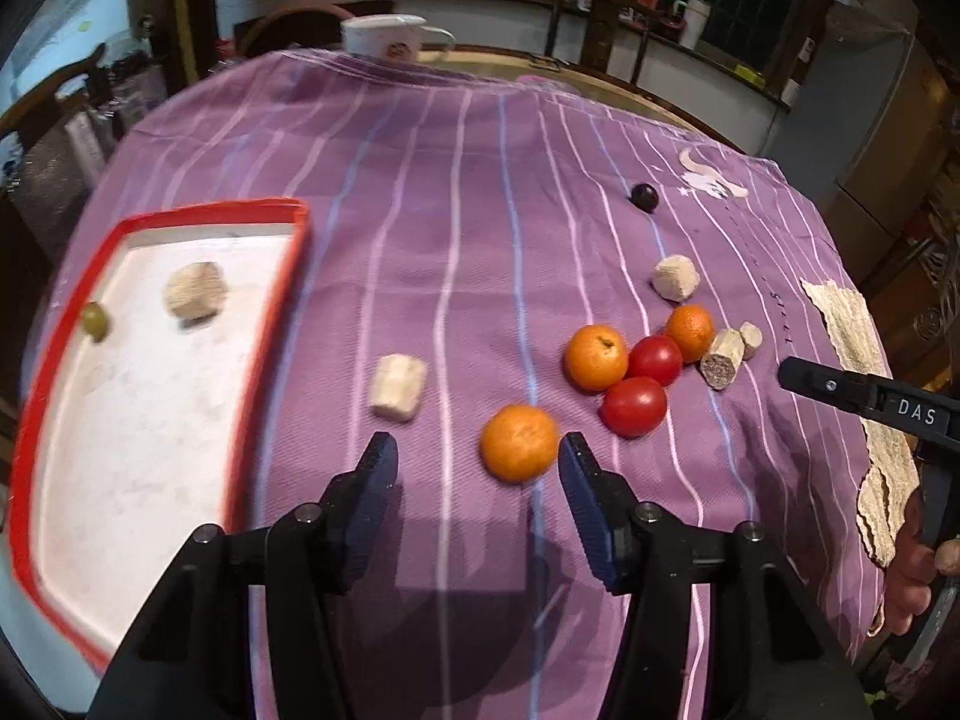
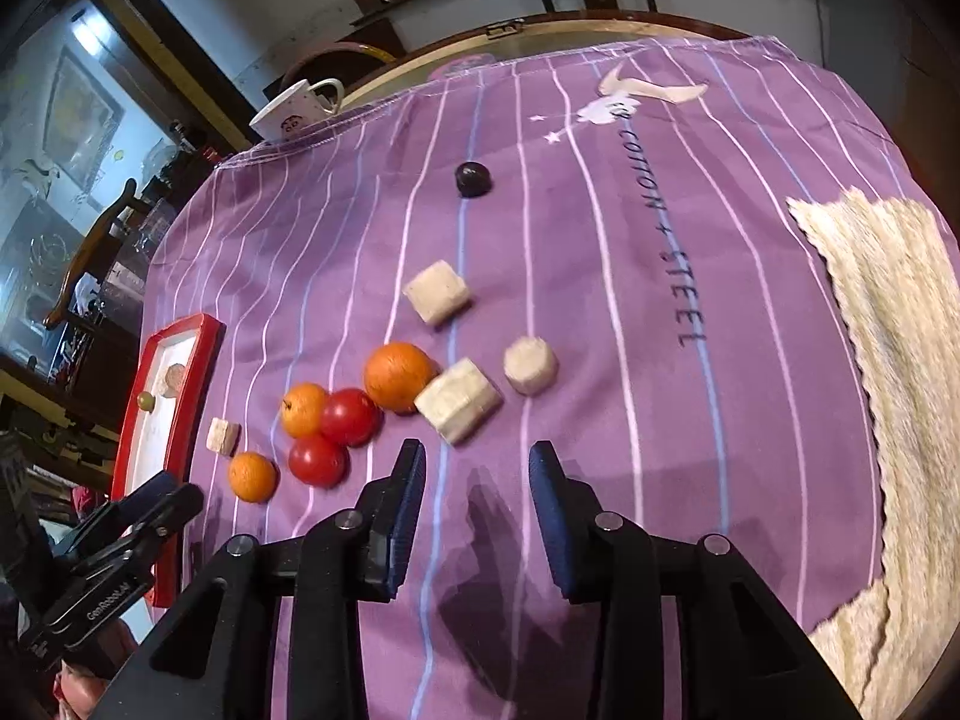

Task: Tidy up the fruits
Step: 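Move both tools back toward the remaining fruit, then grasp the orange with the left tool while the right tool grasps another pale chunk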

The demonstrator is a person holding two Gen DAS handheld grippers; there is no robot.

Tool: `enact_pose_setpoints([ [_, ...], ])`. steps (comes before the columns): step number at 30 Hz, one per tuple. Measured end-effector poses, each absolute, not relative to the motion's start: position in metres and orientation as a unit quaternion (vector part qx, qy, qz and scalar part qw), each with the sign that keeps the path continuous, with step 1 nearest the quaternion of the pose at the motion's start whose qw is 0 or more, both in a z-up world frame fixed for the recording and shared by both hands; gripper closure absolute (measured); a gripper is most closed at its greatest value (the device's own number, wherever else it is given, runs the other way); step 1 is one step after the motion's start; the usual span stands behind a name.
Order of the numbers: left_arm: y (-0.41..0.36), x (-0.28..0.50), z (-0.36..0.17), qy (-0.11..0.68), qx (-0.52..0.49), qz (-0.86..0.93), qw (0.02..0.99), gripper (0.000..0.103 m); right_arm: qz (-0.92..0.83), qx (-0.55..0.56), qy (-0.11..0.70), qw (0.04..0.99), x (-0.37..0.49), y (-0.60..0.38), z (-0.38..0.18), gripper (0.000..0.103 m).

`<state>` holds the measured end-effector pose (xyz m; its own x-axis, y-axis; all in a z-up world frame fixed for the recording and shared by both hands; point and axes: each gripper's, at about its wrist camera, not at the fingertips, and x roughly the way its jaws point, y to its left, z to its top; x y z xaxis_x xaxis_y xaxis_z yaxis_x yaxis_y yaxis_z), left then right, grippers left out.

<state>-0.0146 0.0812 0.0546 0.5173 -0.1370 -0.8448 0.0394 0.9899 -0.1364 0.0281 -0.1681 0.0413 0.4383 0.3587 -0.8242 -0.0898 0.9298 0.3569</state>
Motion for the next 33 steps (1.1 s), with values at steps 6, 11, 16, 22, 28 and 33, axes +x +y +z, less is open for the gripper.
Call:
enact_pose_setpoints([
  [6, 0.075, 0.0, 0.036, 0.499, -0.046, -0.068, 0.863, 0.048, 0.166, 0.101, 0.516, 0.834, 0.036, -0.151, 0.029, 0.064],
  [11, 0.074, 0.004, 0.028, 0.507, -0.061, -0.085, 0.855, 0.063, 0.17, 0.092, 0.521, 0.831, 0.046, -0.147, 0.017, 0.064],
  [16, 0.069, 0.005, 0.027, 0.506, -0.054, -0.088, 0.856, 0.063, 0.166, 0.091, 0.514, 0.837, 0.054, -0.146, 0.015, 0.063],
  [22, 0.062, 0.009, 0.02, 0.511, -0.055, -0.097, 0.852, 0.063, 0.164, 0.089, 0.508, 0.841, 0.063, -0.142, 0.014, 0.061],
  [28, 0.058, 0.01, 0.019, 0.509, -0.05, -0.092, 0.854, 0.07, 0.16, 0.107, 0.507, 0.84, 0.069, -0.145, 0.014, 0.061],
  [33, 0.06, 0.011, 0.02, 0.513, -0.061, -0.095, 0.851, 0.072, 0.159, 0.126, 0.515, 0.833, 0.07, -0.149, 0.012, 0.063],
])
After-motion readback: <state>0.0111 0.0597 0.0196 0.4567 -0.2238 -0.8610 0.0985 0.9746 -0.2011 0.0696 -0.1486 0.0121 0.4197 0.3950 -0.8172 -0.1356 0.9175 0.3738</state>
